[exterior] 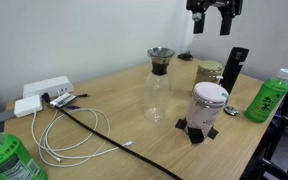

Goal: Open the bottle on the table

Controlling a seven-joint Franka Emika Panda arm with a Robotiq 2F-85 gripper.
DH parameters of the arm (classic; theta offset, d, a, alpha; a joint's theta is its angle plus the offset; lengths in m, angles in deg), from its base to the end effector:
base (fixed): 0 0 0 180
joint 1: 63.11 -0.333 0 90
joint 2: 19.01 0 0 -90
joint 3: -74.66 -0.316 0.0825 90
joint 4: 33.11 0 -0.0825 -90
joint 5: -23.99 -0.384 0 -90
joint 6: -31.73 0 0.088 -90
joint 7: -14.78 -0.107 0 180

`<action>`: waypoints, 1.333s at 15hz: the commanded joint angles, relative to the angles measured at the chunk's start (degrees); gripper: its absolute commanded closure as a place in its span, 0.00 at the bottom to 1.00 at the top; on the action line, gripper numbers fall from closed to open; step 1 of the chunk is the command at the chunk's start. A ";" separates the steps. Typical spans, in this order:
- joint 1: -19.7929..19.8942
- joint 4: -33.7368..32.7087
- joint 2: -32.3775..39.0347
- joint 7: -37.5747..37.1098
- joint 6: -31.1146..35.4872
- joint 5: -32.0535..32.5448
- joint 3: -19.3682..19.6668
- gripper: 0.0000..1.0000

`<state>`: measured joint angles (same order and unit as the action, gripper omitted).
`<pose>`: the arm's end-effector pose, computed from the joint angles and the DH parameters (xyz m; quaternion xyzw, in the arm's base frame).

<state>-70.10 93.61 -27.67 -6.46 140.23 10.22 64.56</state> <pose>0.4550 0.1599 0.4301 -0.9881 0.0854 0.1104 0.0644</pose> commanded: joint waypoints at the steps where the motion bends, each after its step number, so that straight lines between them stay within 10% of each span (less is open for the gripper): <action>1: -0.21 -0.07 0.02 -0.03 -0.09 0.05 0.22 0.00; 12: 1.20 14.53 -8.13 -22.58 13.78 0.14 -0.81 0.00; 20: 0.67 13.50 -7.46 -21.93 12.52 0.05 -0.30 0.00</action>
<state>-69.77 107.18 -35.11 -28.47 152.86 10.35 64.55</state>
